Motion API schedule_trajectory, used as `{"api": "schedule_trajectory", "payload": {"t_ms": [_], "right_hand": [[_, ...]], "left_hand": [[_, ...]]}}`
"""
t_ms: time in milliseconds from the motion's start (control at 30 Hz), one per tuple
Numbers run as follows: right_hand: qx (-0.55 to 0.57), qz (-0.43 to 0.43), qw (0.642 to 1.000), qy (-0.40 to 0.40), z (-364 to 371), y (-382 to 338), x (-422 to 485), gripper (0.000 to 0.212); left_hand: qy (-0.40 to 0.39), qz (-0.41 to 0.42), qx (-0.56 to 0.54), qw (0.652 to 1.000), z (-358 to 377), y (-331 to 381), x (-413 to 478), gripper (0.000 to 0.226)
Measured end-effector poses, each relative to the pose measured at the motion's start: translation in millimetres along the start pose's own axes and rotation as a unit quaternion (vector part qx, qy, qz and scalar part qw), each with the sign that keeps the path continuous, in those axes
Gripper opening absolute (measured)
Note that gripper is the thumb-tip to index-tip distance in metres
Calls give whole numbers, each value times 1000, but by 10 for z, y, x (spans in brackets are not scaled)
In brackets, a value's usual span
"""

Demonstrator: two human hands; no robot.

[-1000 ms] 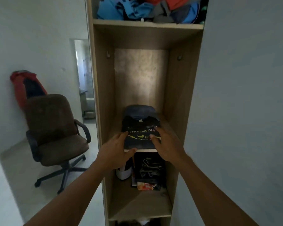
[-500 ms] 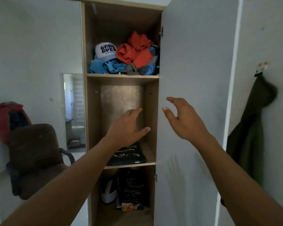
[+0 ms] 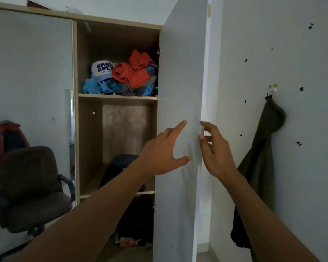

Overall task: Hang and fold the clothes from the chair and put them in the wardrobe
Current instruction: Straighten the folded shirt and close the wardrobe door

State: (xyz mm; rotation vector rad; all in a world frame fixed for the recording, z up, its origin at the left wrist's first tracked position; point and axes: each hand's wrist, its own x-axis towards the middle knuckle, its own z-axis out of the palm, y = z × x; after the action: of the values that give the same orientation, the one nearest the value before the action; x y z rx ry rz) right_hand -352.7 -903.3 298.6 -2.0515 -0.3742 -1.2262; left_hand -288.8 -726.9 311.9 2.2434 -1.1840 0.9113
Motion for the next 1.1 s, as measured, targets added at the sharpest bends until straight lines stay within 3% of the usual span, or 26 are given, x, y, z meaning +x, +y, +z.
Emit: {"api": "schedule_trajectory", "payload": {"t_ms": [167,267,333,567,767,867,1100], "right_hand": [[105,-21,994,-12,199,-117,64,35],[199,-2,977,-74,522,-164,173,26],[214,8,969,-120,818,-198,260,34],[158,15,971,-178,2033,-215,620,58],[96,43,979,-177,2892,110,959,69],[41,77,979,-187,3175,379,1048,76],[-142,92,956,-238,3626,1059,901,100]], "left_hand": [[-23,0,56,998,-202,60,-156,106],[-1,-49,127,991,-351,-75,-278,108],[24,-87,186,978,-481,-279,-371,111],[73,-212,298,928,-820,-1201,-657,111],[72,-194,452,868,-789,-2102,-715,116],[16,-193,466,863,-651,-2593,-701,124],[-35,-217,392,893,-33,-3476,-853,147]]}}
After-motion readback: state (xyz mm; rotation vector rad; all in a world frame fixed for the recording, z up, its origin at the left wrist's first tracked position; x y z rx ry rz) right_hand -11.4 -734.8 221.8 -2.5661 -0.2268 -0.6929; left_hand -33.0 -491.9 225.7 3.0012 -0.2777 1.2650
